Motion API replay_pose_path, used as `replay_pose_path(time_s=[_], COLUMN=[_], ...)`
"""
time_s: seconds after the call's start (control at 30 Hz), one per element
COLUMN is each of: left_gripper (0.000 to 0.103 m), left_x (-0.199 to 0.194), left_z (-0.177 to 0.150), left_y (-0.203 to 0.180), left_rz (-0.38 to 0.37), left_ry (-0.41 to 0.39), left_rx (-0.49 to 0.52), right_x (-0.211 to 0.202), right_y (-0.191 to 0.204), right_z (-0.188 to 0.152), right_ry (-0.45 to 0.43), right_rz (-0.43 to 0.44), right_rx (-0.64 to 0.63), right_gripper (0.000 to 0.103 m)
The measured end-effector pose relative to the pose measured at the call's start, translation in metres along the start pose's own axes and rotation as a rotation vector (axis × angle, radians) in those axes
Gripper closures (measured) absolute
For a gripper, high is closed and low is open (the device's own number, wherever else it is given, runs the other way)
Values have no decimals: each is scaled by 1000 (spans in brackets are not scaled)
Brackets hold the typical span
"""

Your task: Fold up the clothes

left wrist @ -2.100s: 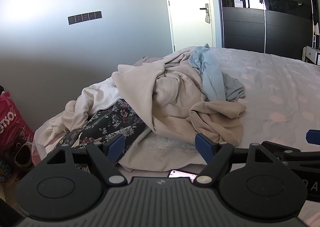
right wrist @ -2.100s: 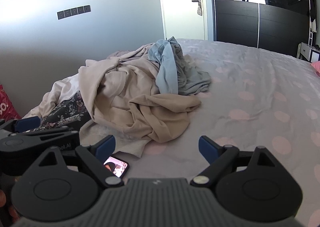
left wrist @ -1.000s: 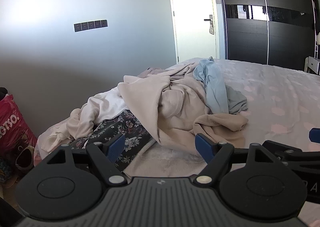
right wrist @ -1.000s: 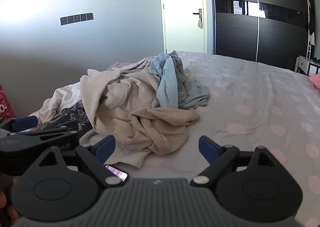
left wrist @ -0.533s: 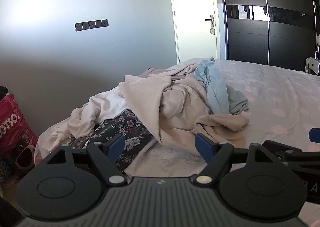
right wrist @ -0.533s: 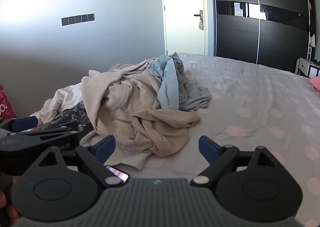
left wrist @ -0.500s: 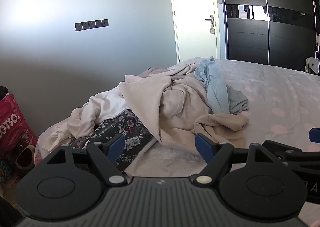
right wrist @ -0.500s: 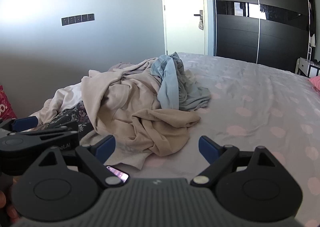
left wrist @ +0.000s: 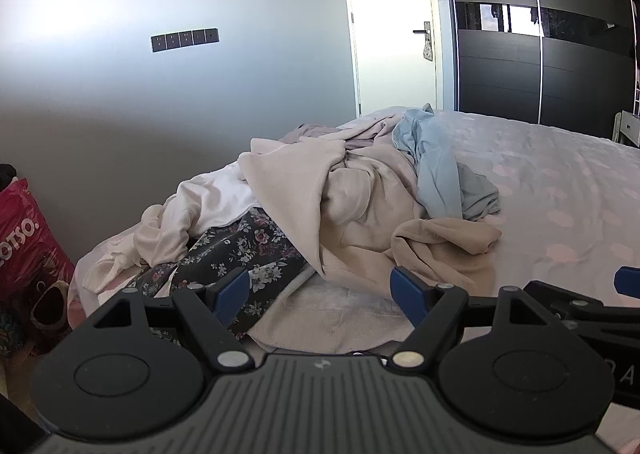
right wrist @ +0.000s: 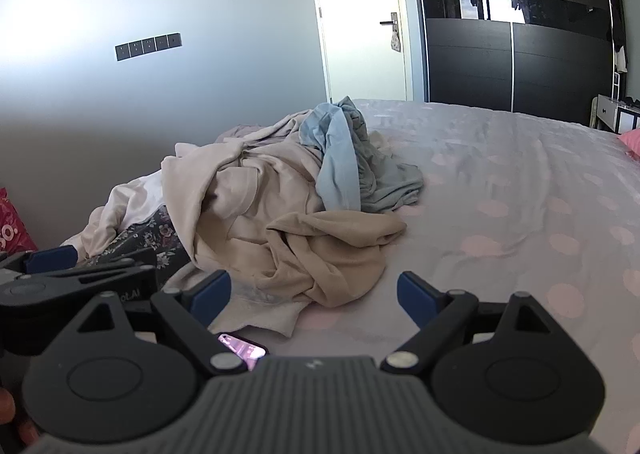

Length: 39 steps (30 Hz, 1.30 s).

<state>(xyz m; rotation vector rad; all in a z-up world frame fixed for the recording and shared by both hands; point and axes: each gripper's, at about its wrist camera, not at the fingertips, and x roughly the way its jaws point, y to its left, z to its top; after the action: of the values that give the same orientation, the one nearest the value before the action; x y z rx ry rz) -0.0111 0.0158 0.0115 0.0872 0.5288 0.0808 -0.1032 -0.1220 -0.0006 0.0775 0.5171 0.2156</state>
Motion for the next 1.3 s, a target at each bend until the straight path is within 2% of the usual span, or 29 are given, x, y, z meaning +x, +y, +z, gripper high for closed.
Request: replay_pose_path(time_s=[0.2, 0.3, 0.47, 0.57, 0.6, 0.67, 0.73, 0.8, 0.87, 0.9, 0.93, 0.97, 1.0, 1.03, 1.17, 1.3], left_gripper=[26, 26, 27, 40, 47, 53, 57, 65, 73, 77, 79, 86, 92, 94, 98, 99], left_x=[17, 36, 90, 135, 149, 174, 193, 206, 217, 220, 222, 222, 221, 219, 193, 151], left_z=[9, 20, 30, 32, 31, 29, 26, 22, 22, 23, 24, 25, 27, 29, 48, 72], left_y=[3, 8, 21, 31, 33, 39, 42, 44, 46, 45, 44, 43, 43, 42, 35, 28], left_rz=[-33, -90, -127, -156, -161, -170, -178, -178, -195, -203, -208, -211, -214, -216, -237, -299], left_ry=[45, 71, 136, 215, 240, 281, 298, 305, 325, 329, 329, 325, 315, 305, 217, 139], left_rx=[-9, 11, 25, 3, -5, -23, -40, -52, -63, -59, -49, -37, -34, -32, 11, 48], right_x=[21, 38, 85, 124, 138, 164, 186, 206, 222, 226, 230, 234, 238, 238, 212, 165], right_y=[-4, -7, -2, 0, 1, 2, 2, 0, -3, -4, -4, -5, -5, -4, -6, -18], right_z=[9, 19, 27, 21, 19, 14, 9, 4, 1, 2, 2, 2, 3, 5, 24, 53], right_ry=[44, 57, 81, 124, 141, 165, 184, 208, 239, 251, 262, 274, 285, 285, 214, 93], right_rz=[35, 53, 87, 99, 102, 91, 64, 40, 33, 38, 44, 49, 54, 51, 1, -62], right_rx=[16, 3, -56, -65, -65, -78, -102, -126, -135, -133, -130, -127, -125, -129, -125, -133], right_gripper=[12, 12, 22, 27, 27, 29, 35, 38, 46, 55, 68, 74, 86, 91, 95, 96])
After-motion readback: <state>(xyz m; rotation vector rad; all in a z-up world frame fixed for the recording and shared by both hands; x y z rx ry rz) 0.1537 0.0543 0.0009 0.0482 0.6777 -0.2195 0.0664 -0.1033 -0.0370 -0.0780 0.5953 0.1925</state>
